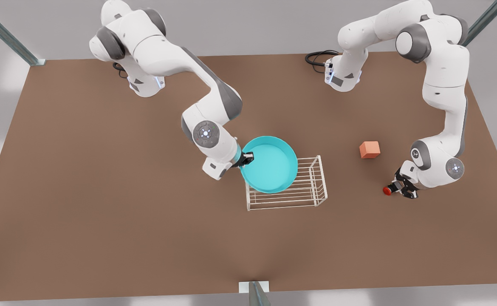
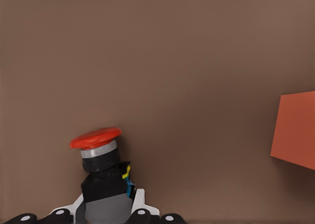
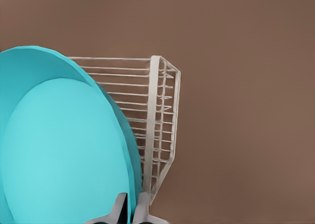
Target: Place the plate on the shelf with right arm and place the red button switch in the plate with left arm
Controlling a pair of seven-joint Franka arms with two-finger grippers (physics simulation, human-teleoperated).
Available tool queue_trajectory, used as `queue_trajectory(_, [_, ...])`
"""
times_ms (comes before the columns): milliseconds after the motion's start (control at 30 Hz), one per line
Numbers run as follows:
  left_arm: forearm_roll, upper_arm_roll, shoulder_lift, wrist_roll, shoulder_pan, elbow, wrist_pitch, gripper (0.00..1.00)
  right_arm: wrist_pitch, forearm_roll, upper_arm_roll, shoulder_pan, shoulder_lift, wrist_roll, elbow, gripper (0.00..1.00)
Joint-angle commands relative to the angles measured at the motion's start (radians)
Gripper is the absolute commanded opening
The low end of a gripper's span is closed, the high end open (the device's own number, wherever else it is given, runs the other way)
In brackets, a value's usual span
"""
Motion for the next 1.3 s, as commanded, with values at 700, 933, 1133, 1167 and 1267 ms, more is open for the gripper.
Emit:
queue_trajectory(700, [-0.078,-0.092,-0.266,-0.065,0.0,0.1,-0.366,0.38,-0.142,-0.034,-0.07,0.037,-0.129,0.693,0.03,1.0])
queue_trajectory(933, [-0.092,-0.276,-0.396,-0.315,0.0,0.112,-0.539,0.38,-0.463,-0.184,-0.064,-0.381,-0.201,-0.396,0.023,1.0])
queue_trajectory(1133, [-0.104,-0.483,-0.424,-0.582,0.0,0.137,-0.582,0.38,-0.488,-0.399,-0.095,-0.483,-0.228,-0.548,0.029,1.0])
queue_trajectory(1167, [-0.104,-0.523,-0.422,-0.637,-0.002,0.145,-0.582,0.38,-0.488,-0.398,-0.108,-0.487,-0.228,-0.551,0.029,1.0])
queue_trajectory(1267, [-0.101,-0.575,-0.415,-0.767,-0.038,0.168,-0.582,0.38,-0.477,-0.391,-0.07,-0.483,-0.222,-0.542,0.029,1.0])
